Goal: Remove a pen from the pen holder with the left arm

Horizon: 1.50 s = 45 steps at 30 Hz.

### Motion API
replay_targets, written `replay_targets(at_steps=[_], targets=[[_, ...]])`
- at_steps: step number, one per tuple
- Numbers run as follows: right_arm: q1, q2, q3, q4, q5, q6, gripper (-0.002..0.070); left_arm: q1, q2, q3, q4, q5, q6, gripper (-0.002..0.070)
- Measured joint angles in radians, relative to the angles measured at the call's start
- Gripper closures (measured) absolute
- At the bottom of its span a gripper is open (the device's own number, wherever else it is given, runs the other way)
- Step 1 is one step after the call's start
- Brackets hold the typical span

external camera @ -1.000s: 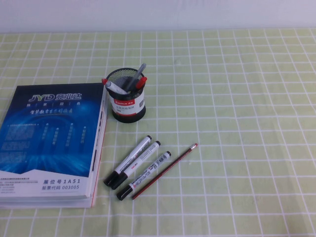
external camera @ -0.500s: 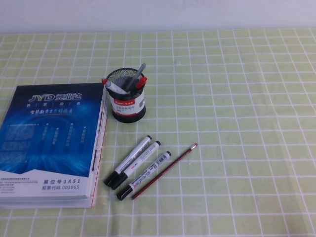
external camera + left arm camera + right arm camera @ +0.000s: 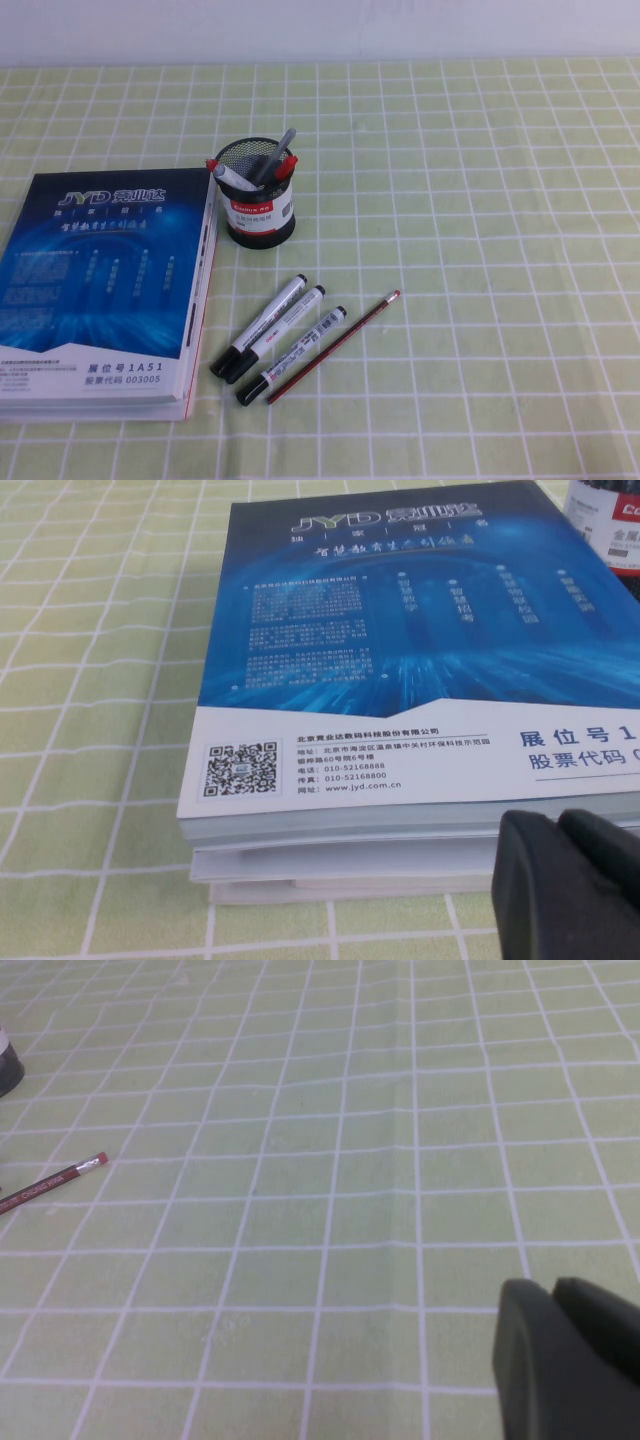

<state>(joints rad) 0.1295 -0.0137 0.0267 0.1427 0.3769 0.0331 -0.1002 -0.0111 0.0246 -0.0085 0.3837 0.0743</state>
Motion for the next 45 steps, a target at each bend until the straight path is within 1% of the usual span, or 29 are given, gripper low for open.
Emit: replay_targets(at_steps=[13, 19, 41, 45], targets=[[0.000, 0.000, 0.000, 0.000, 0.000, 0.000, 0.0691, 0.000, 0.000, 0.000, 0.000, 0.000, 0.000, 0.0677], [0.000, 0.000, 0.000, 0.000, 0.000, 0.000, 0.0691, 0.000, 0.000, 0.000, 0.041, 0.000, 0.000, 0.0677], [0.000, 0.000, 0.000, 0.000, 0.000, 0.000, 0.0691, 0.000, 0.000, 0.000, 0.056, 0.000, 0.000, 0.0677], [0.000, 0.000, 0.000, 0.000, 0.000, 0.000, 0.0691, 0.000, 0.000, 0.000, 0.056, -0.038, 0.002, 0.0677]])
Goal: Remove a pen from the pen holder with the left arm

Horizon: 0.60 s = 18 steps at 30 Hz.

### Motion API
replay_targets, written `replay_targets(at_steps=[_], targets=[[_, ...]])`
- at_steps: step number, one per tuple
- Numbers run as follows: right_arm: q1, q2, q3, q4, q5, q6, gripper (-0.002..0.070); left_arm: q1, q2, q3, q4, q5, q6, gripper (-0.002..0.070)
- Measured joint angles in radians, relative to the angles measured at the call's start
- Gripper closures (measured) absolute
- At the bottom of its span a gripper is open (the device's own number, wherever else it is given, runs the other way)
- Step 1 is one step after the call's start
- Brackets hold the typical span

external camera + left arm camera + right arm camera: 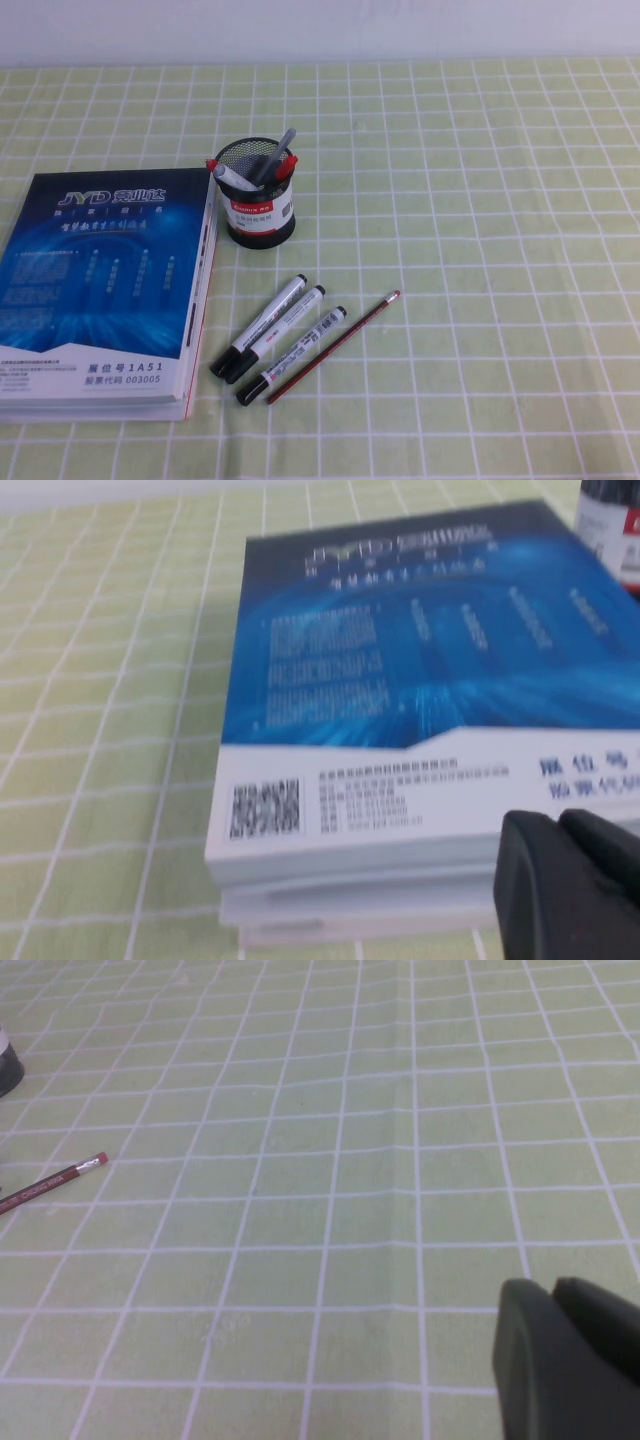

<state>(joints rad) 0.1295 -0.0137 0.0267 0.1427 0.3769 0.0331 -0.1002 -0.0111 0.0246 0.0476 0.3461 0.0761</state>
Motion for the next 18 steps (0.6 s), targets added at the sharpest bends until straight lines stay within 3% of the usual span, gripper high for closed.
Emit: replay_targets(at_steps=[6, 18], targets=[[0.000, 0.000, 0.000, 0.000, 0.000, 0.000, 0.0691, 0.000, 0.000, 0.000, -0.004, -0.151, 0.000, 0.0677], [0.000, 0.000, 0.000, 0.000, 0.000, 0.000, 0.0691, 0.000, 0.000, 0.000, -0.004, -0.658, -0.048, 0.0677]])
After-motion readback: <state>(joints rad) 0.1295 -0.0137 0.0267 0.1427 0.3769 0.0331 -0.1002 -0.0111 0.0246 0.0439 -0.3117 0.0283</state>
